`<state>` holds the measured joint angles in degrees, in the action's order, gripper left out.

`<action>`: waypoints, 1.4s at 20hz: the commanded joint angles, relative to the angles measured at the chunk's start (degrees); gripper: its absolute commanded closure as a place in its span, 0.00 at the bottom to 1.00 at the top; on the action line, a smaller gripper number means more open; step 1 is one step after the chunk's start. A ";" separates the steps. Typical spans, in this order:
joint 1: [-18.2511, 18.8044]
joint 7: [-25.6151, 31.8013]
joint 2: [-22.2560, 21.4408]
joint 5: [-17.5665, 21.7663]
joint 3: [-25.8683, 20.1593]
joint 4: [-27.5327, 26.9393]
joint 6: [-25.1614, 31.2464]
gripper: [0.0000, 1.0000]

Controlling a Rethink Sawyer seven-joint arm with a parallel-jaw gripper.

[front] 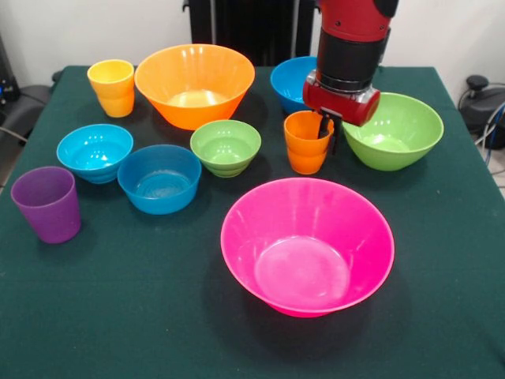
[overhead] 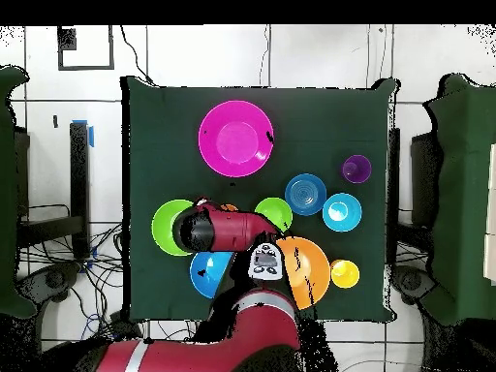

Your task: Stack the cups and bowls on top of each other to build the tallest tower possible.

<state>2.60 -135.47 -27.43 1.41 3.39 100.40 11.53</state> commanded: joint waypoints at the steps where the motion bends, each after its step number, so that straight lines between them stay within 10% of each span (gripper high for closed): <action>1: 0.48 -3.55 -0.23 -0.42 -5.71 -2.35 -0.25 1.00; 28: 1.20 2.02 -8.91 0.77 -5.48 -6.05 16.16 1.00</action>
<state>3.02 -135.47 -34.93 1.43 2.88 98.90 20.07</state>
